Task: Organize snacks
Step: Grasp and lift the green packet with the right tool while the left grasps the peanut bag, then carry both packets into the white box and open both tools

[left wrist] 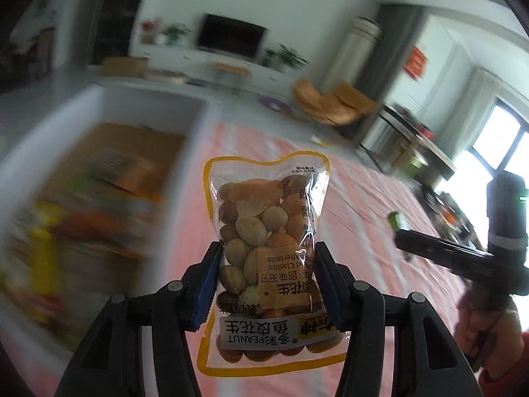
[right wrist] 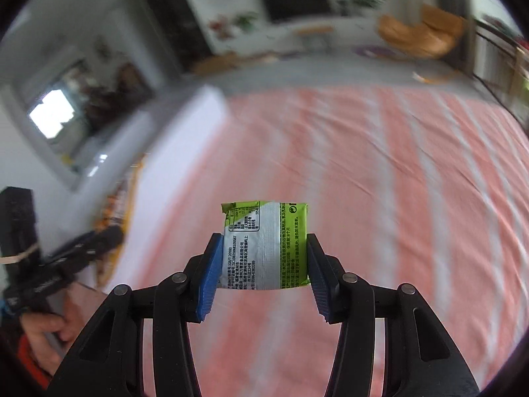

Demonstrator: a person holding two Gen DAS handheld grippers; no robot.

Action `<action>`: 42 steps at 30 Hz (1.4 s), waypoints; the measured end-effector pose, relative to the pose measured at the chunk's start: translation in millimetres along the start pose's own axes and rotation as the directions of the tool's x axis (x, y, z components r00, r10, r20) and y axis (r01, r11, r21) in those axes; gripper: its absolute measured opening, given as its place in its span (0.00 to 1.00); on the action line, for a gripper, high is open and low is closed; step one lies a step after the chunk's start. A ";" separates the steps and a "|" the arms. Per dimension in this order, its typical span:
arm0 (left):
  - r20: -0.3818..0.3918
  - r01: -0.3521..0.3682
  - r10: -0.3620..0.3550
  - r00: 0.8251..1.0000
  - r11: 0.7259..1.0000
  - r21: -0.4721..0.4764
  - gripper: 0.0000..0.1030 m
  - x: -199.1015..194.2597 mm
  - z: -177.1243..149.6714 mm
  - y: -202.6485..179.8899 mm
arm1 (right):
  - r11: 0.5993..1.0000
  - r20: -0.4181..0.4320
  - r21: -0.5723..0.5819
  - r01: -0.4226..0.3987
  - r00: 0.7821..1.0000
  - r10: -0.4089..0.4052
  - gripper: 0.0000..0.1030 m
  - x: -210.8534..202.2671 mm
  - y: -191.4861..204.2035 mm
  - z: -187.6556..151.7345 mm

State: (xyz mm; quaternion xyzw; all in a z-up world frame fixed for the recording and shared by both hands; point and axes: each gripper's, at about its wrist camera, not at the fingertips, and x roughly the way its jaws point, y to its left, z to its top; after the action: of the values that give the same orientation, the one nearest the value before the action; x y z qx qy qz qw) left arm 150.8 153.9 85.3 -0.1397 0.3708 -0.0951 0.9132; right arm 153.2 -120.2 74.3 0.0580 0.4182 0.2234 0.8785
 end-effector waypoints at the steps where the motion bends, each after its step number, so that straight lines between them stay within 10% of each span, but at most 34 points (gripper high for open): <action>1: 0.012 -0.042 0.042 0.999 0.999 -0.006 0.53 -7.4 6.5 14.6 | 0.999 0.007 -0.030 -0.040 0.999 0.041 0.50 3.9 24.3 10.7; 6: -0.017 -0.291 0.291 0.957 0.955 -0.062 0.55 -35.3 18.1 108.1 | 0.961 -0.032 -0.177 -0.214 0.977 0.211 0.50 46.1 149.5 45.5; 12: -0.084 -0.422 0.417 0.905 0.904 -0.062 0.71 -38.0 0.9 164.5 | 0.929 -0.129 -0.290 -0.229 0.971 0.199 0.53 122.2 240.9 47.0; 20: -0.004 -0.434 0.434 0.901 0.899 -0.055 0.87 -52.7 -9.7 145.0 | 0.932 -0.156 -0.297 -0.207 0.974 0.166 0.71 132.4 241.5 26.7; 29: 0.128 -0.522 0.548 0.827 0.832 -0.186 1.00 -98.8 -1.6 116.4 | 0.917 -0.121 -0.382 -0.116 0.990 0.075 0.79 107.7 246.0 33.4; 42: 0.032 -0.632 0.646 0.763 0.755 -0.175 1.00 -100.6 -8.9 143.2 | 0.928 -0.134 -0.370 -0.052 0.991 0.002 0.79 107.1 256.7 29.8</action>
State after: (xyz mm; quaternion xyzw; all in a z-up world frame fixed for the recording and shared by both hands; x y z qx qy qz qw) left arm 83.5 315.1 98.0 -0.0789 0.3606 0.2578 0.8929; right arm 146.5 158.9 91.7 -0.1187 0.4242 0.3142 0.8410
